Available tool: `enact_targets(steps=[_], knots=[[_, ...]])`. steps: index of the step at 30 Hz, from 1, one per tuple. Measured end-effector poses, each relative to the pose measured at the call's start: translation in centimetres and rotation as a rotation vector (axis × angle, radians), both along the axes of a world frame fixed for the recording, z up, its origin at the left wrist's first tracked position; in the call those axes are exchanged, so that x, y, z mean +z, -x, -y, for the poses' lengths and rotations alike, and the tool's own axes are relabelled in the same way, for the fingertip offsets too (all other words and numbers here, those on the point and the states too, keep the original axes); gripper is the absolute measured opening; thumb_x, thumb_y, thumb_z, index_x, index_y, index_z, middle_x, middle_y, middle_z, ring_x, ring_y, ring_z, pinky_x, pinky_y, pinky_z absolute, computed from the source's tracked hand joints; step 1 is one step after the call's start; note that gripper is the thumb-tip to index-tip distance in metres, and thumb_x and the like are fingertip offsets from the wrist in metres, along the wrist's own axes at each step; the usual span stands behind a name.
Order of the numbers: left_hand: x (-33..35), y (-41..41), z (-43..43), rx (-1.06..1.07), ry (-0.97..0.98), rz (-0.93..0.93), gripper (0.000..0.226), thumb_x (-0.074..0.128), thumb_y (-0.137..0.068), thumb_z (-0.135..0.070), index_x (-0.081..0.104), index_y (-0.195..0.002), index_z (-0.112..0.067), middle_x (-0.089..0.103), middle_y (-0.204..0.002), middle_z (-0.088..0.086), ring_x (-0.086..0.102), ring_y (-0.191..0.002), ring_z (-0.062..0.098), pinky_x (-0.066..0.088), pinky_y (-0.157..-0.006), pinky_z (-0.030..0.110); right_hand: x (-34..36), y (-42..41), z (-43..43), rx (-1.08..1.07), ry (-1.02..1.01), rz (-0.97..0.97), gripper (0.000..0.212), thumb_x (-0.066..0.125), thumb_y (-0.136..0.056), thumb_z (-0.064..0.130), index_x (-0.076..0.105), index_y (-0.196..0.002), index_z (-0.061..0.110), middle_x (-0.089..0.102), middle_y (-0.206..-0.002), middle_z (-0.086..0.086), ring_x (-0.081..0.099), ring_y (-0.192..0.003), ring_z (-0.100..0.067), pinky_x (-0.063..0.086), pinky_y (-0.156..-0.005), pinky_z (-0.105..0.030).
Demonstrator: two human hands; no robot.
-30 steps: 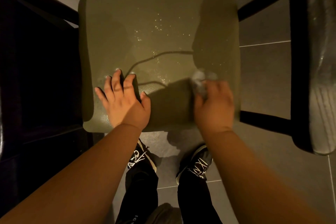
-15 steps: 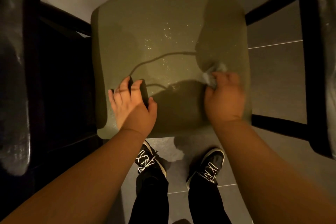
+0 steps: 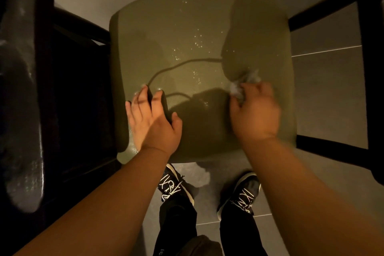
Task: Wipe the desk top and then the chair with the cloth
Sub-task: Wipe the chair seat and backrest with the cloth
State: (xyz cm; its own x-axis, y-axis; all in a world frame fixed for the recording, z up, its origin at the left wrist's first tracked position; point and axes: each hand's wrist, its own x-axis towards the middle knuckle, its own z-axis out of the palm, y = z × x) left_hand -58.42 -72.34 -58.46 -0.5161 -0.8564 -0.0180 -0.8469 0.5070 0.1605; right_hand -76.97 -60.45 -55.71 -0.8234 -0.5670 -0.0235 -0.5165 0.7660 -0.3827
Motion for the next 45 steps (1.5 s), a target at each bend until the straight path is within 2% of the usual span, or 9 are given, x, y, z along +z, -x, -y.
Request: enact_targets(steps=[6,13,22,25,29,31,37,42,45], knots=[[-0.1,0.0,0.0,-0.004,-0.013,0.021,0.067,0.051,-0.087,-0.045,0.043,-0.147,-0.015,0.034,-0.160,0.018,0.031,-0.149,0.040,0.012,-0.128,0.057,0.2,-2.5,1.6,0.300,0.026,0.138,0.023,0.067,-0.087,0.019,0.073,-0.109,0.016,0.060,-0.114,-0.015,0.064,-0.079,-0.041,0.056,-0.066,-0.042],[-0.4,-0.1,0.2,-0.015,-0.010,0.063,0.068,0.049,-0.088,-0.047,0.042,-0.149,-0.017,0.031,-0.163,0.016,0.028,-0.151,0.037,0.010,-0.128,0.057,-0.2,3.4,-1.2,-0.132,-0.036,-0.051,0.031,0.055,-0.097,0.024,0.065,-0.117,0.003,0.056,-0.121,-0.025,0.061,-0.090,-0.046,0.046,-0.073,-0.041],[-0.4,-0.2,0.1,-0.020,0.011,0.015,0.069,0.052,-0.087,-0.045,0.046,-0.149,-0.014,0.033,-0.163,0.018,0.030,-0.150,0.039,0.011,-0.128,0.058,-0.7,-2.7,3.4,0.376,-0.016,0.044,0.016,0.069,-0.089,0.026,0.073,-0.095,0.013,0.063,-0.104,-0.015,0.063,-0.064,-0.040,0.049,-0.052,-0.035],[-0.6,-0.4,0.1,-0.026,0.020,0.008,0.070,0.051,-0.089,-0.045,0.045,-0.151,-0.014,0.032,-0.163,0.019,0.029,-0.150,0.039,0.013,-0.127,0.058,-0.8,1.4,1.5,0.255,-0.088,-0.044,0.034,0.060,-0.092,0.030,0.070,-0.117,0.008,0.060,-0.111,-0.022,0.062,-0.073,-0.045,0.049,-0.060,-0.040],[-0.9,-0.5,0.4,-0.027,0.017,0.005,0.071,0.052,-0.087,-0.047,0.046,-0.150,-0.015,0.033,-0.163,0.018,0.030,-0.150,0.040,0.013,-0.127,0.057,-0.8,0.6,1.8,0.044,-0.033,-0.023,0.039,0.051,-0.092,0.033,0.067,-0.114,0.005,0.060,-0.114,-0.024,0.061,-0.083,-0.046,0.047,-0.066,-0.040],[-0.9,-0.5,0.4,-0.022,0.021,-0.013,0.071,0.054,-0.086,-0.046,0.047,-0.149,-0.015,0.034,-0.162,0.019,0.031,-0.150,0.041,0.013,-0.127,0.056,-0.7,-2.5,3.7,0.111,-0.010,0.029,0.044,0.044,-0.088,0.037,0.068,-0.109,0.007,0.063,-0.110,-0.022,0.064,-0.083,-0.044,0.052,-0.067,-0.041],[-0.7,-0.5,0.5,-0.031,-0.007,-0.031,0.071,0.055,-0.086,-0.047,0.048,-0.149,-0.016,0.034,-0.163,0.019,0.032,-0.149,0.041,0.014,-0.127,0.058,0.0,-5.8,6.1,0.394,-0.037,0.102,0.018,0.070,-0.081,0.016,0.072,-0.094,0.004,0.064,-0.100,-0.022,0.064,-0.071,-0.040,0.052,-0.059,-0.036],[-0.9,-0.5,0.4,-0.030,0.000,0.008,0.072,0.051,-0.086,-0.049,0.047,-0.150,-0.017,0.033,-0.163,0.018,0.031,-0.150,0.039,0.013,-0.128,0.056,-0.9,0.8,3.5,0.129,0.017,0.011,0.041,0.049,-0.088,0.035,0.072,-0.095,0.002,0.064,-0.098,-0.025,0.062,-0.074,-0.043,0.044,-0.063,-0.035],[-0.9,-0.7,0.4,-0.029,0.001,0.006,0.072,0.052,-0.086,-0.048,0.047,-0.150,-0.017,0.033,-0.163,0.019,0.031,-0.150,0.039,0.014,-0.127,0.057,-1.4,-1.1,4.9,0.129,0.084,-0.018,0.041,0.056,-0.093,0.041,0.073,-0.093,0.004,0.066,-0.091,-0.022,0.062,-0.074,-0.040,0.042,-0.061,-0.032]])
